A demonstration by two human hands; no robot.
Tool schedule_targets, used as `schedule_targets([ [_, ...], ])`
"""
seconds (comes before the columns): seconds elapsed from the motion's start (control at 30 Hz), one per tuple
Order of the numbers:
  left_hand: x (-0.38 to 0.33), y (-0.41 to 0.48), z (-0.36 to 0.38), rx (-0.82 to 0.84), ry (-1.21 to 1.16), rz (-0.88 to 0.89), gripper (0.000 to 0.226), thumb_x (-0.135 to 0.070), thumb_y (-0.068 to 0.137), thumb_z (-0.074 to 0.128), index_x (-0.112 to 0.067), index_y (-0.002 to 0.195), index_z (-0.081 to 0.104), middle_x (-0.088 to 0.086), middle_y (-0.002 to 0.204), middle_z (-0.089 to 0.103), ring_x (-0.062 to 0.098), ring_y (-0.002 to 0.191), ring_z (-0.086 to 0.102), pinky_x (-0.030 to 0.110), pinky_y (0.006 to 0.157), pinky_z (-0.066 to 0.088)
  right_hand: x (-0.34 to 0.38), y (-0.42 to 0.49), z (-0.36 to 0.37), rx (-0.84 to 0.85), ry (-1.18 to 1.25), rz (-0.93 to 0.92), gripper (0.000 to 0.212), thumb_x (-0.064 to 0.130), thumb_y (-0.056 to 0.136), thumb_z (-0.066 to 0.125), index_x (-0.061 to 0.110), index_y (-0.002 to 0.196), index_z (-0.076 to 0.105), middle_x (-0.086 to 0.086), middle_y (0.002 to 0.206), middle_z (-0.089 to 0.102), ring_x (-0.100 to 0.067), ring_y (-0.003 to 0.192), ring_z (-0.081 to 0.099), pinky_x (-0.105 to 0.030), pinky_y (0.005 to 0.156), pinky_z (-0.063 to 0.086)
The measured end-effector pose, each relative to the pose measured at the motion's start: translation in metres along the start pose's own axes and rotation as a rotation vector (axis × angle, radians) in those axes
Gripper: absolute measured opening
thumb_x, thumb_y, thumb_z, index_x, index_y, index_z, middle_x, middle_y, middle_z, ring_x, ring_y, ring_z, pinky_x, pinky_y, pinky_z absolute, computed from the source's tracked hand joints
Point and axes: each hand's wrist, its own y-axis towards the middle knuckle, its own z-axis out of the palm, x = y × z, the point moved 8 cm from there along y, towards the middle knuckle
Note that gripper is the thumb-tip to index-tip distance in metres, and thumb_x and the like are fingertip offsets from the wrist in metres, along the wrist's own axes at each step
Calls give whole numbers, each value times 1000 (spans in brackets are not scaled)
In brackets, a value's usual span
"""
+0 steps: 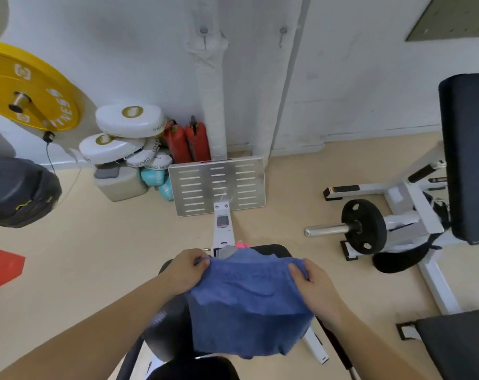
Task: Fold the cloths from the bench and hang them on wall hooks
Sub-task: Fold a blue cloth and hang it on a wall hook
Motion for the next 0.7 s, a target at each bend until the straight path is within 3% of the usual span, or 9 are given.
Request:
schedule_targets([
  [0.07,9,27,1,-5,-4,-38,21,-16,102,51,-14,91,70,1,90,71,21,89,63,20,73,42,4,32,7,-27,-58,20,48,56,99,44,13,84,60,-7,79,64,-28,86,66,-22,69,45],
  [0.17,21,58,17,63,71,-75,22,-18,104,47,-16,101,68,3,103,72,22,97,63,27,80,42,7,60,31,119,-130,16,34,31,103,53,4,83,56,-7,73,57,-21,70,54,-27,68,42],
  [0.23,26,76,31,122,131,-77,19,-19,104,46,-21,98,65,1,105,72,20,96,63,27,80,44,3,71,50,239,-214,18,29,29,103,52,11,80,55,-4,71,56,-13,66,48,-25,66,44],
  [0.33,32,101,44,187,215,-98,17,-21,103,46,-22,101,63,1,109,71,22,97,63,32,84,51,-1,86,74,359,-372,-47,26,35,102,49,23,80,54,2,76,60,-12,71,53,-40,75,51],
  [0.4,32,112,52,248,259,-101,17,-24,101,48,-26,100,65,-1,111,70,24,102,64,34,90,52,-6,91,85,423,-483,-111,20,39,102,45,31,109,63,10,114,67,-12,111,61,-41,99,52],
  [0.47,32,119,65,343,265,-98,13,-27,97,53,-33,91,63,-4,111,67,23,105,64,31,91,51,-8,93,88,451,-623,-190,42,40,104,39,26,143,51,9,154,47,-15,151,31,-35,121,34],
  [0.5,32,123,71,394,257,-94,9,-27,94,57,-32,89,63,-5,114,65,22,107,64,30,92,50,-6,95,88,459,-664,-219,39,39,105,38,24,137,54,7,156,47,-15,155,24,-34,123,29],
  [0.57,29,130,83,479,227,-84,6,-26,89,62,-30,89,67,-5,120,65,22,111,64,32,98,51,-2,97,85,481,-745,-270,28,39,105,37,24,114,59,5,138,60,-17,144,38,-35,119,32],
  [0.7,24,134,97,569,229,-60,8,-23,86,64,-28,87,71,-4,118,69,21,109,64,33,99,50,17,102,67,403,-851,-342,29,41,104,35,25,106,59,8,113,64,-16,105,51,-28,92,42],
])
